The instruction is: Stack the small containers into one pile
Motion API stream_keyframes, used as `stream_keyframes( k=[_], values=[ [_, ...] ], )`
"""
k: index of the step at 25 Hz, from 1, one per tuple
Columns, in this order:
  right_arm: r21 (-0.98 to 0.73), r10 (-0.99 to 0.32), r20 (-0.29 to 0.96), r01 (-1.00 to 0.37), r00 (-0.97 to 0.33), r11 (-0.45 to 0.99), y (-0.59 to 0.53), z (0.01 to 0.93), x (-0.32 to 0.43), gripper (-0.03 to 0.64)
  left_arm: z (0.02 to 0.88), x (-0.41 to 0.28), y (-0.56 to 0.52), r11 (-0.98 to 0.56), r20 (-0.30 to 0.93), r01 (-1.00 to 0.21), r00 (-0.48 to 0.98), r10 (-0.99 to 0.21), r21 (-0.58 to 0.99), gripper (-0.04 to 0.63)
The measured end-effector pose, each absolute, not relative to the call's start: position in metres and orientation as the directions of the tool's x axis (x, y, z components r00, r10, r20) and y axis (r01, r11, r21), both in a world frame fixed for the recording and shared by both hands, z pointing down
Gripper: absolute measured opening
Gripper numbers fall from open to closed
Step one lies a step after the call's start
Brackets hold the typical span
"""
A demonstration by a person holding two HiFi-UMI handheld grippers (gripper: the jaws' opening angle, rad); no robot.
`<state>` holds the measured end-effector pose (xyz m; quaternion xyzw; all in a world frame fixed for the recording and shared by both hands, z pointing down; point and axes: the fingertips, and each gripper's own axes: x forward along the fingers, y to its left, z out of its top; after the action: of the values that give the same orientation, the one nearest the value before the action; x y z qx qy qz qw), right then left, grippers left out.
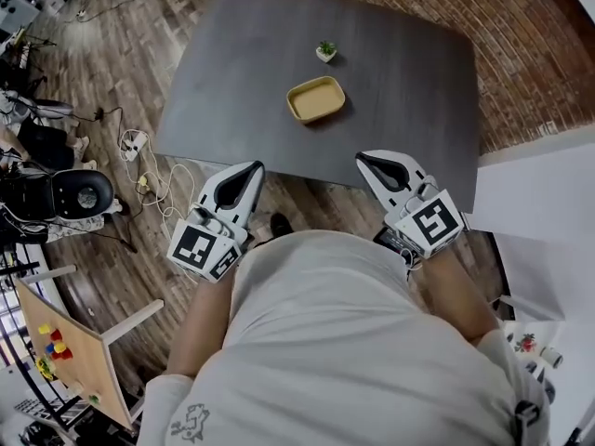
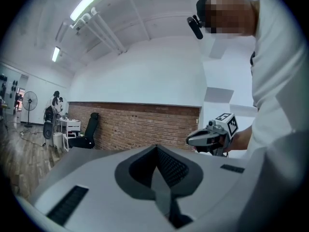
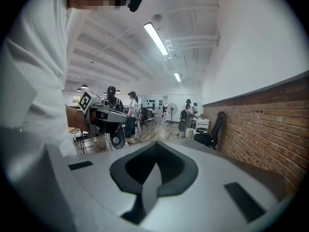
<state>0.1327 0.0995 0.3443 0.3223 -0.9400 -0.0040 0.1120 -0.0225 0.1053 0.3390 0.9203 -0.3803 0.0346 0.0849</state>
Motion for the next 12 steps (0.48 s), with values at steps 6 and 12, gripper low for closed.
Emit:
stream_keyframes(
  k=[6, 12],
  values=[
    [0.065, -0.597, 0.226, -0.600, -0.770, 0.797, 0.134, 0.350, 0.179, 0.005, 0.331, 0.030, 0.136, -0.695, 0.103, -0.708, 0.706, -0.701, 0.123, 0.011],
    [0.053, -0.600, 0.207, -0.604, -0.773, 0.796, 0.162, 0.353, 0.215, 0.005, 0.331, 0.069, 0.166, -0.698, 0.103, -0.705, 0.709, -0.698, 0.126, 0.011]
  ],
)
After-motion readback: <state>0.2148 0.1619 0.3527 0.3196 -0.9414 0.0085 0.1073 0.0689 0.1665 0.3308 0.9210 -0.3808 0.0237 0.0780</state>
